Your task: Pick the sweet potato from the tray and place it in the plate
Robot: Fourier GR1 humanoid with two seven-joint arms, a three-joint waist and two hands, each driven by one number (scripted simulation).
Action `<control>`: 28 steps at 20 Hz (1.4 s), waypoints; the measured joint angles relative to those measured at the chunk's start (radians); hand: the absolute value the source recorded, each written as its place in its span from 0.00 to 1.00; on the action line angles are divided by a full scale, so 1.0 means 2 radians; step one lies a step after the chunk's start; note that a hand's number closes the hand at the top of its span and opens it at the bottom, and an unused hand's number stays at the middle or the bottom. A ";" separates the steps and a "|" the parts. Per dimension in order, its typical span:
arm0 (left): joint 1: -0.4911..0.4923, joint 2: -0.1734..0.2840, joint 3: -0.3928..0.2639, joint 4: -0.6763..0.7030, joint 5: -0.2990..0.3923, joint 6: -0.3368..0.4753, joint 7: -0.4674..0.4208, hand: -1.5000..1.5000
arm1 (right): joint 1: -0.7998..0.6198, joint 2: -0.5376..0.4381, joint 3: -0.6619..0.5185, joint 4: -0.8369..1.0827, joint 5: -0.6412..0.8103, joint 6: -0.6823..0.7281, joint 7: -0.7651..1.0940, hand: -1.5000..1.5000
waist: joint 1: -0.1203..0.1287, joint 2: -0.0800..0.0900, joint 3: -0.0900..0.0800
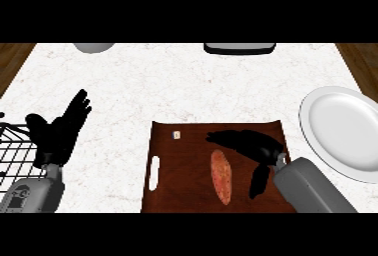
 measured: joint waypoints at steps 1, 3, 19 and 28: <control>0.003 -0.004 -0.002 -0.008 -0.006 0.003 0.004 0.50 | 0.000 0.007 -0.002 0.003 0.008 -0.001 0.002 0.00 | 0.000 0.000 0.000; 0.005 -0.010 0.000 -0.011 -0.011 0.000 0.005 0.50 | 0.003 0.021 -0.003 0.002 0.027 -0.003 0.008 0.00 | 0.000 0.000 0.000; 0.004 -0.027 0.026 -0.013 -0.033 -0.024 0.013 0.50 | 0.002 0.062 0.000 0.033 0.133 0.008 -0.032 1.00 | 0.000 -0.002 -0.001; 0.002 -0.030 0.039 -0.013 -0.039 -0.034 0.017 0.50 | 0.014 0.081 -0.011 0.028 0.155 -0.001 -0.059 1.00 | -0.001 -0.004 -0.002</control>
